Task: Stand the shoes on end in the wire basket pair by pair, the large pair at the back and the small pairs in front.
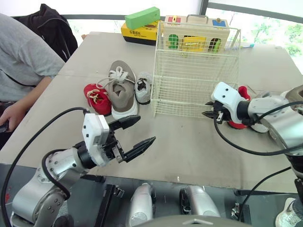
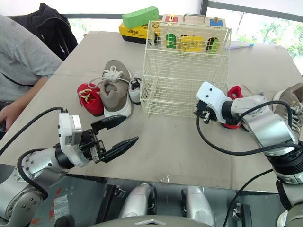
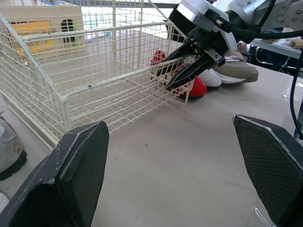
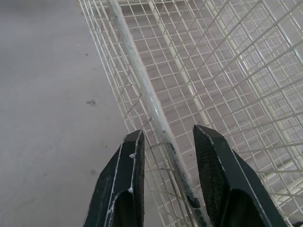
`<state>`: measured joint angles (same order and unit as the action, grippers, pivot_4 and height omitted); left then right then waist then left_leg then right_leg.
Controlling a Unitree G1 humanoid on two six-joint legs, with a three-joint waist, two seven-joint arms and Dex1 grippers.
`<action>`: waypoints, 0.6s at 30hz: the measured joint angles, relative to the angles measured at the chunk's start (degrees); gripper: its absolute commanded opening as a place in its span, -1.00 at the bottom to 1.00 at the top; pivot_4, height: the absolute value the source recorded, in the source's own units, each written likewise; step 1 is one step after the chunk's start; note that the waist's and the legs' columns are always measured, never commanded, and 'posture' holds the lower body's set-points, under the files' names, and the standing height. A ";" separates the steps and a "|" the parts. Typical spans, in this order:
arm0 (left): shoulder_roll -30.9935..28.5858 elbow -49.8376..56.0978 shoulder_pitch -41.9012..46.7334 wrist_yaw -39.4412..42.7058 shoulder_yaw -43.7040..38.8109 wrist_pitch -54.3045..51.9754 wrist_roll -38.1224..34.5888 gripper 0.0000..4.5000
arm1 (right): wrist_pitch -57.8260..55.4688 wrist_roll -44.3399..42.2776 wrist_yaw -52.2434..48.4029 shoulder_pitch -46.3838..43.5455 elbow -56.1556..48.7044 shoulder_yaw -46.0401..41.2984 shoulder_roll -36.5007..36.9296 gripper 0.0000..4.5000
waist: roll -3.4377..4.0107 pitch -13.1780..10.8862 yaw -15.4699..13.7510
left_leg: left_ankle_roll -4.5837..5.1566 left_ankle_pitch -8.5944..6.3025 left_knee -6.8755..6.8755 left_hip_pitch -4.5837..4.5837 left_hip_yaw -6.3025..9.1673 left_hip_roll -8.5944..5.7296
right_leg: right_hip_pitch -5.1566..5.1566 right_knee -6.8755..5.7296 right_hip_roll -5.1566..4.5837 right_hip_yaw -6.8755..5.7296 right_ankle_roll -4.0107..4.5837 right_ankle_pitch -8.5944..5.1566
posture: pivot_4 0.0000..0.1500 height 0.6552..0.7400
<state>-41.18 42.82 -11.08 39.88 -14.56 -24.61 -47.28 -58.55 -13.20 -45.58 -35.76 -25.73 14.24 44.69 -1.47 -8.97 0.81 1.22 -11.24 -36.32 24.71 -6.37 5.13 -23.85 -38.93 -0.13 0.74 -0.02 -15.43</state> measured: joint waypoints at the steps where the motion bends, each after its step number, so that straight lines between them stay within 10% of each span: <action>1: 0.02 0.00 0.26 -0.04 0.04 -0.01 0.00 1.00 | -0.76 -0.01 0.46 -0.15 -0.27 0.04 -0.27 -0.64 | 0.00 0.00 -0.01 | 0.00 0.00 0.00 0.00 0.00 0.00 | 0.00 0.00 0.00 0.00 0.00 0.00 | 1.00 1.00; 12: 0.37 -0.01 0.05 0.04 0.05 -0.04 0.51 1.00 | -3.63 -0.34 2.21 0.07 -3.38 0.55 -1.45 -0.64 | -0.02 0.01 0.15 | 0.00 0.00 0.00 -0.01 0.00 -0.01 | 0.01 0.00 0.01 0.00 0.00 0.00 | 1.00 1.00; 18: 1.39 -0.44 -2.61 0.56 -0.23 0.33 1.79 1.00 | 2.00 -1.67 -0.51 1.77 -2.25 0.86 -0.24 0.56 | -0.01 0.01 0.13 | 0.00 0.00 0.00 -0.01 0.00 -0.01 | 0.00 -0.01 0.02 0.00 -0.01 0.00 | 1.00 1.00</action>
<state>-39.79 42.38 -13.69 40.44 -14.79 -24.28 -45.49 -56.55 -14.87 -46.08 -34.00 -27.99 15.10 44.45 -1.48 -8.96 0.94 1.23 -11.24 -36.33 24.70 -6.38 5.13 -23.85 -38.94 -0.12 0.74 -0.03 -15.44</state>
